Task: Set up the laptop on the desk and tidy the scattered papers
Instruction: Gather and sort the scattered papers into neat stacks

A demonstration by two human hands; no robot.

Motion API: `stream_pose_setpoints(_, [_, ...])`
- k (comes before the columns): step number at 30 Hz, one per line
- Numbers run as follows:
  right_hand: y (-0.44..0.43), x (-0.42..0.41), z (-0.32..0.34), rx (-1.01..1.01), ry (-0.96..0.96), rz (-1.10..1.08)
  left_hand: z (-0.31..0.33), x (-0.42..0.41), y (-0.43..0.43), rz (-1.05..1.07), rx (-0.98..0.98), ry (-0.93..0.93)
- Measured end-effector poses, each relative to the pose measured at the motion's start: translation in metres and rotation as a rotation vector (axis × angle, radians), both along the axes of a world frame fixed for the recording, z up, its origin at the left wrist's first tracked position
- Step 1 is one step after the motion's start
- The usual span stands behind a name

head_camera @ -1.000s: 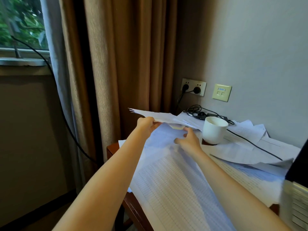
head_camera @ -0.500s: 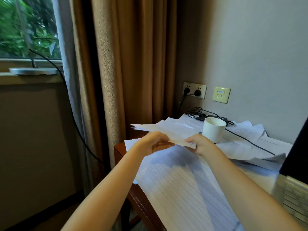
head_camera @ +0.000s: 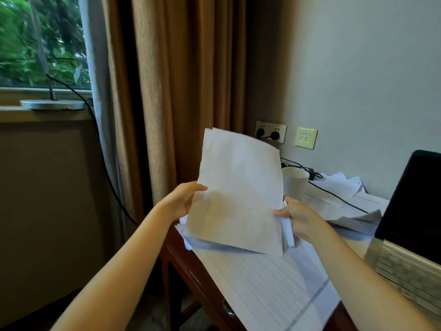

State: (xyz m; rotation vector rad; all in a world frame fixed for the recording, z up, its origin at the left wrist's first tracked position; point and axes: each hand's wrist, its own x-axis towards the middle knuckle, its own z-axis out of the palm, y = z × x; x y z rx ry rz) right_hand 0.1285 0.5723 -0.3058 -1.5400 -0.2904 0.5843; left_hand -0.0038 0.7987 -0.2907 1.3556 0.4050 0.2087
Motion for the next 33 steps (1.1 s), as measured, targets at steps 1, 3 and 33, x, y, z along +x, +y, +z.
stream_pose_setpoints(1, [0.0,0.0,0.0,0.017,-0.049,-0.028,0.004,0.003,-0.006,0.056,0.103,-0.035])
stream_pose_setpoints(3, [-0.001,-0.002,0.005,0.043,-0.155,-0.069,0.013,0.008,-0.014,0.136,0.245,-0.117])
stream_pose_setpoints(33, [-0.004,-0.018,0.056,0.453,-0.416,-0.312,0.062,0.001,-0.063,0.328,0.341,-0.667])
